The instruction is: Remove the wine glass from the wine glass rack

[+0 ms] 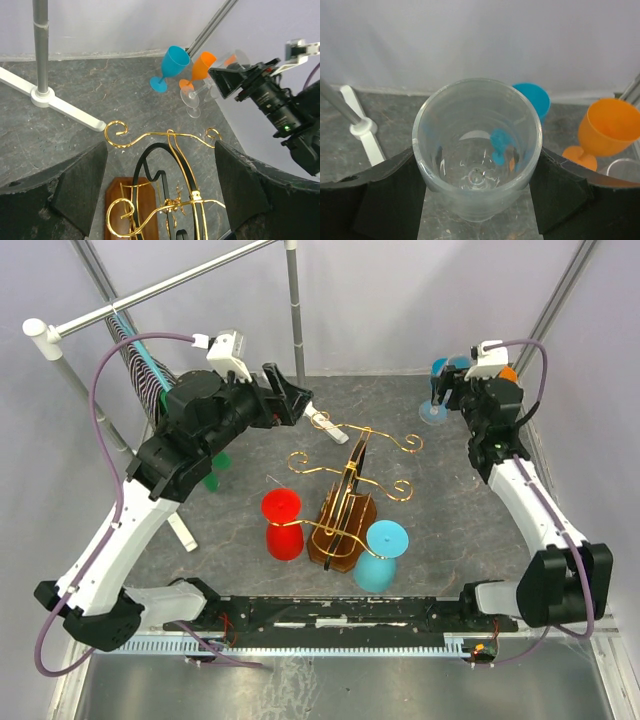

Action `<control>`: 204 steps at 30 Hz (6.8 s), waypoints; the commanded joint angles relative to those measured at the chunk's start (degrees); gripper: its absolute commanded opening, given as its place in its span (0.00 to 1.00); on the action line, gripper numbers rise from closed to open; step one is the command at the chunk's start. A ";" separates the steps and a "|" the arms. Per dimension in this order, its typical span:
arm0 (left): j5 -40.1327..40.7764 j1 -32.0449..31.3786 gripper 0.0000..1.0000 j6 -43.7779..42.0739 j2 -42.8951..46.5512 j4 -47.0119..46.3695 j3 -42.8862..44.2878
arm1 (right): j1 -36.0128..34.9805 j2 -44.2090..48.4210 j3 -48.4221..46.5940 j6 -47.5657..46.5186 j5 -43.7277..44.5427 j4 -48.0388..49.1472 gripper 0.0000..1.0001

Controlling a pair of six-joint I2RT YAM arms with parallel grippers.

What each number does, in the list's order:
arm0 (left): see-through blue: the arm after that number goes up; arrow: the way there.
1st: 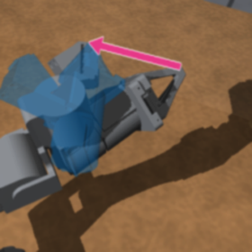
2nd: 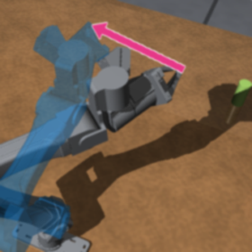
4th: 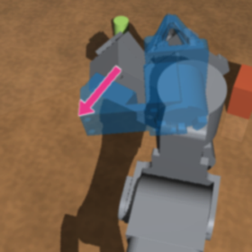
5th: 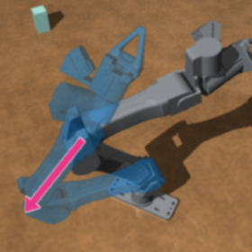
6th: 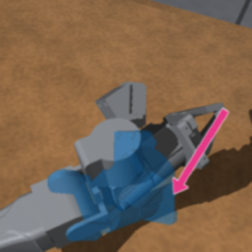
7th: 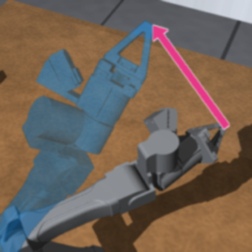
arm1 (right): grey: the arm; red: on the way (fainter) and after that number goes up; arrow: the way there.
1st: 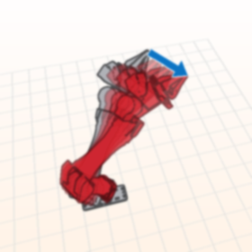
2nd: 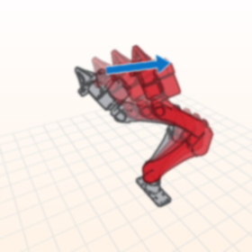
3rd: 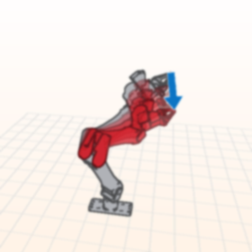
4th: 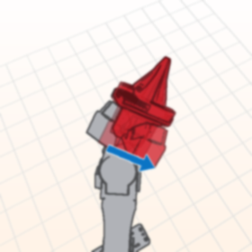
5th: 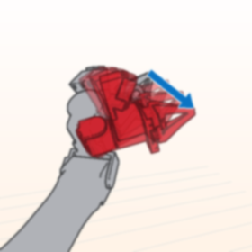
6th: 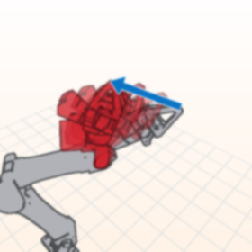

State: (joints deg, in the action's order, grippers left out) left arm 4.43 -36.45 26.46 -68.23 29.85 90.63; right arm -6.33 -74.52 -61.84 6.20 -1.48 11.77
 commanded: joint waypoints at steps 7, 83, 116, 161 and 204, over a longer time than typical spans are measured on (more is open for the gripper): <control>-0.44 0.15 0.94 -3.99 -1.03 -4.24 -0.90 | 1.98 -8.31 10.08 0.50 -0.30 25.48 0.63; 1.61 0.15 0.95 -1.48 4.68 -2.42 -9.51 | -2.63 31.08 -0.73 28.64 -16.35 -41.39 0.81; -1.83 0.13 0.96 0.09 6.30 0.61 -10.14 | -2.57 45.94 15.47 55.47 -52.78 -50.91 0.55; -3.05 0.15 0.97 1.16 5.31 -0.62 -11.44 | -11.13 38.75 16.54 55.23 -55.22 -42.89 0.01; 0.25 0.15 0.99 -0.27 9.94 0.78 -12.80 | -11.29 46.25 16.76 59.68 -22.48 -37.73 0.00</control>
State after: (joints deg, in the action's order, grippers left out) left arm 3.16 -36.45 26.72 -60.23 32.51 77.78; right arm -17.78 -28.84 -45.63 67.92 -31.03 -31.83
